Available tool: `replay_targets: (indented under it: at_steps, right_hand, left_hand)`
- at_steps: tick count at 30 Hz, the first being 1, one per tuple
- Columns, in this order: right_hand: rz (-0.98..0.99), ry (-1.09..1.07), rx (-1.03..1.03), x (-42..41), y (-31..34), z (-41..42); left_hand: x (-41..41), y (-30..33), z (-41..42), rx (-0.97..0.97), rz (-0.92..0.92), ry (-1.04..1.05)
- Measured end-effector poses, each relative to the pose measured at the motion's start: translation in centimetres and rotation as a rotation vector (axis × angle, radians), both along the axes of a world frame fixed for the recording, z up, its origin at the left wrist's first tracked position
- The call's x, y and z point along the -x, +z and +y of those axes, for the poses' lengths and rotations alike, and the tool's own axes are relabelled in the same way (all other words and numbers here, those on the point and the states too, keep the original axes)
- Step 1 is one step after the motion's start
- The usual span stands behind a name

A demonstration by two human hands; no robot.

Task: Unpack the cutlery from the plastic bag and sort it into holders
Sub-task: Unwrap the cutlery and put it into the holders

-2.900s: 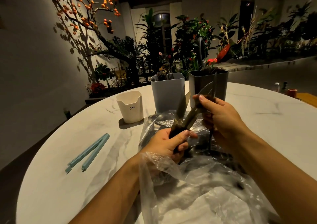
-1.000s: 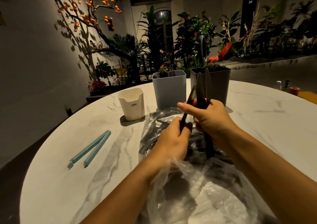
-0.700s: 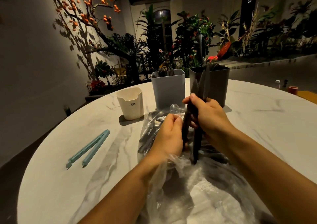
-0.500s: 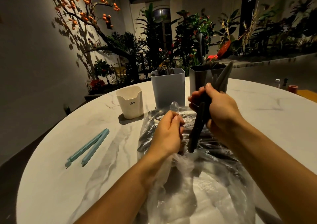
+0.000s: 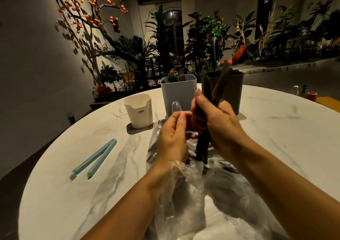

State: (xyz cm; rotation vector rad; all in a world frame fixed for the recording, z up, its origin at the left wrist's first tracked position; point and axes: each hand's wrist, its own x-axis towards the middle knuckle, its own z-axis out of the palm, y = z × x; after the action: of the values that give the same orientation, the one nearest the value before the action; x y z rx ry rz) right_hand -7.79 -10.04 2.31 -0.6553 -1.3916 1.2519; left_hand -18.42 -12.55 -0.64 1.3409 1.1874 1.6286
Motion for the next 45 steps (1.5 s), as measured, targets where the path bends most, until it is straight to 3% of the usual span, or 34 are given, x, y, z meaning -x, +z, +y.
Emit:
replay_targets:
  at_steps: [7,9,13,17,25,31,36,38,42,45]
  right_hand:
    - [-0.248,0.105,0.029,0.0,-3.4,-0.6]
    - [-0.241,0.099,0.016,0.0,-3.2,-0.7]
    - [-0.167,0.113,0.053,-0.5,-3.2,-0.4]
    - [-0.353,0.215,0.152,-0.8,-4.2,0.0]
    - [-0.296,0.342,0.289,-0.8,-3.2,-0.1]
    - [-0.338,0.274,0.139,-0.4,-1.9,0.2]
    - [-0.100,0.205,0.098,0.9,-0.9,0.9]
    - [-0.108,0.123,0.020,1.1,-0.9,1.8]
    - [-0.420,-0.071,-0.214,0.6,-0.1,3.2]
    - [-0.551,-0.093,-0.255,-0.3,1.3,4.1]
  left_hand:
    - [-0.2,0.6,-0.5,-0.026,-0.123,0.038]
    - [-0.2,0.8,-0.6,-0.065,-0.135,0.040]
    - [-0.5,1.0,-1.2,-0.145,-0.019,-0.031]
    - [-0.6,0.8,-1.4,-0.182,0.118,-0.053]
    - [0.2,1.0,0.0,-0.103,0.104,-0.142]
    - [0.4,2.5,0.9,-0.046,0.034,-0.119]
    - [-0.1,4.6,1.9,-0.076,0.051,-0.023]
    - [-0.4,5.5,2.7,-0.095,0.035,0.010]
    - [-1.0,6.2,4.3,-0.076,0.023,0.018]
    - [-1.2,6.7,5.3,-0.052,0.041,-0.002]
